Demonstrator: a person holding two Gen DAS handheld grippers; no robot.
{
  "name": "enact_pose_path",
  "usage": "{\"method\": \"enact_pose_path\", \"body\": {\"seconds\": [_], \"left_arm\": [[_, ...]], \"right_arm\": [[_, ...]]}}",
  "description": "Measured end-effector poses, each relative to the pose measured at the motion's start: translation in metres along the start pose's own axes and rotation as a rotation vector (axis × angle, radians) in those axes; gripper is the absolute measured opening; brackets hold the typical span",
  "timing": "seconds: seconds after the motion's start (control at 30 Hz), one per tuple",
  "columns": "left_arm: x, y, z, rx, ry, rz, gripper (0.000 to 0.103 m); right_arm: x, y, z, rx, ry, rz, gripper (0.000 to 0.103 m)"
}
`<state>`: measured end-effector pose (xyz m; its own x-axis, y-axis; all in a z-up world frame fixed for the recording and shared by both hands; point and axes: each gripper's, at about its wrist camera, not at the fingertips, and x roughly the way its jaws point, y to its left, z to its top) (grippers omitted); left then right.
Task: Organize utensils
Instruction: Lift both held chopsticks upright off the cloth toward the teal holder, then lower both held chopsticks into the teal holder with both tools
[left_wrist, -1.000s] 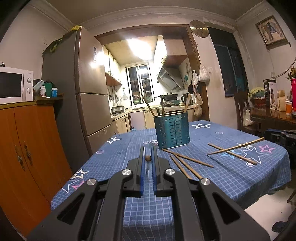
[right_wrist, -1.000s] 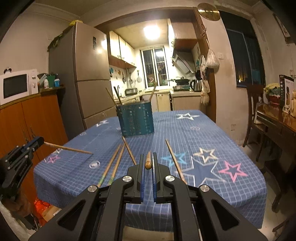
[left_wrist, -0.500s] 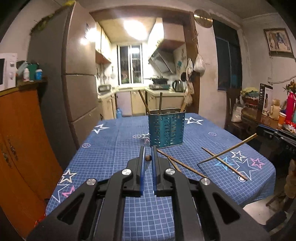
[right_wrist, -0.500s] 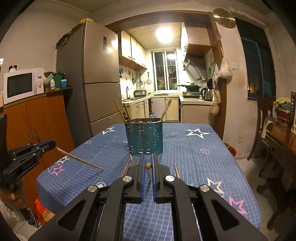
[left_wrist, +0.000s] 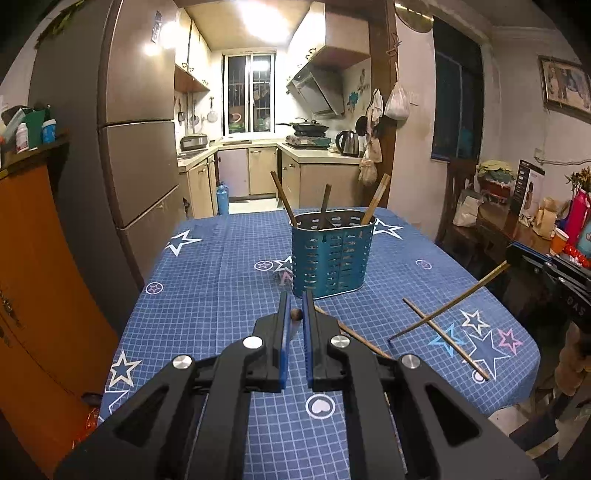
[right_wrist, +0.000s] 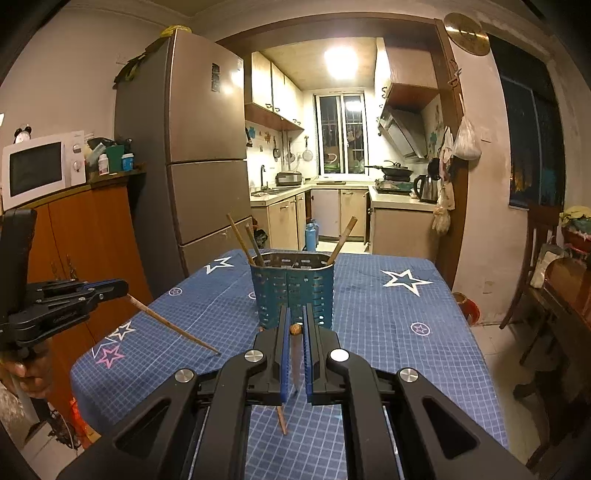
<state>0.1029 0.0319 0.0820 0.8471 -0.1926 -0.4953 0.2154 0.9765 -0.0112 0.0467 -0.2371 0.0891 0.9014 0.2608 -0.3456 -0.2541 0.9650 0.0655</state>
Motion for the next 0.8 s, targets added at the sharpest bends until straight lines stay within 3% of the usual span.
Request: {"method": "enact_pose_path", "body": {"seconds": [0.33,0.8], "left_arm": [[0.017,0.007,0.032,-0.024,0.034,-0.032,0.005],[0.026,0.003,0.051,-0.028,0.034,-0.032,0.005]], "right_arm": [[0.028,-0.008,0.026,0.025,0.011,0.023,0.007],[0.044,-0.004,0.043,0.021,0.028,0.033,0.007]]}}
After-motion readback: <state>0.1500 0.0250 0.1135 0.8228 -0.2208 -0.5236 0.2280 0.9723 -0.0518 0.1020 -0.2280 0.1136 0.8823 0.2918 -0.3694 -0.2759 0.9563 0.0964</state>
